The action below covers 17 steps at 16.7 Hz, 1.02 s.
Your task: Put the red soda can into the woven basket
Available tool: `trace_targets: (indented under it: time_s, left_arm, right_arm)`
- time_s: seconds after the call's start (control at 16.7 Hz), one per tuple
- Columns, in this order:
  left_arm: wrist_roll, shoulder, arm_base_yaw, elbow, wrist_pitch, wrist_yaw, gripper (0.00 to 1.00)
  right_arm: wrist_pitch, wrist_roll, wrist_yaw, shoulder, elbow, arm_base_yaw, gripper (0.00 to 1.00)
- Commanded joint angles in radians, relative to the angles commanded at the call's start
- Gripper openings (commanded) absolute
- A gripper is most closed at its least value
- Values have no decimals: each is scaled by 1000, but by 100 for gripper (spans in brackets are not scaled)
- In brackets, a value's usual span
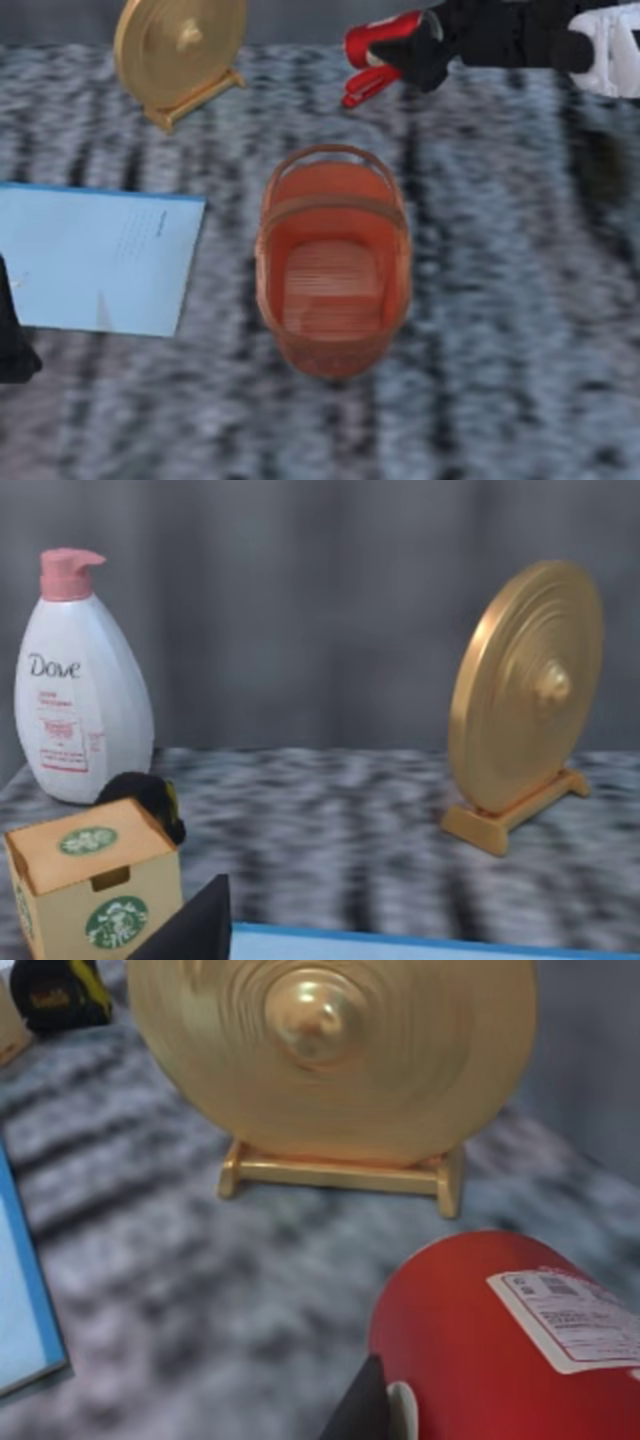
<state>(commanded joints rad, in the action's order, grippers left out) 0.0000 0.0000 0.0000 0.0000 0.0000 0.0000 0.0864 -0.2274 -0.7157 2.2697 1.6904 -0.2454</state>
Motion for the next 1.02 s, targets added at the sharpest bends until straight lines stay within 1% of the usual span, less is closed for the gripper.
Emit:
trace_targets:
  time_s: [0.18, 0.3, 0.42, 0.54, 0.66, 1.02]
  left_arm:
    - [0, 0, 0, 0, 0, 0, 100]
    - [0, 0, 0, 0, 0, 0, 100]
    - [0, 0, 0, 0, 0, 0, 100]
    - [0, 0, 0, 0, 0, 0, 100]
    - [0, 0, 0, 0, 0, 0, 100]
    - [0, 0, 0, 0, 0, 0, 100]
  right_arm:
    - [300, 98, -150, -90, -165, -35, 0]
    - [466, 156, -237, -144, -263, -56, 0]
    - [594, 204, -309, -188, -346, -73, 0]
    - [679, 239, -361, -220, -407, -86, 0]
    - [722, 258, -388, -238, -440, -93, 0]
    - [729, 261, -392, -232, -442, -89, 0]
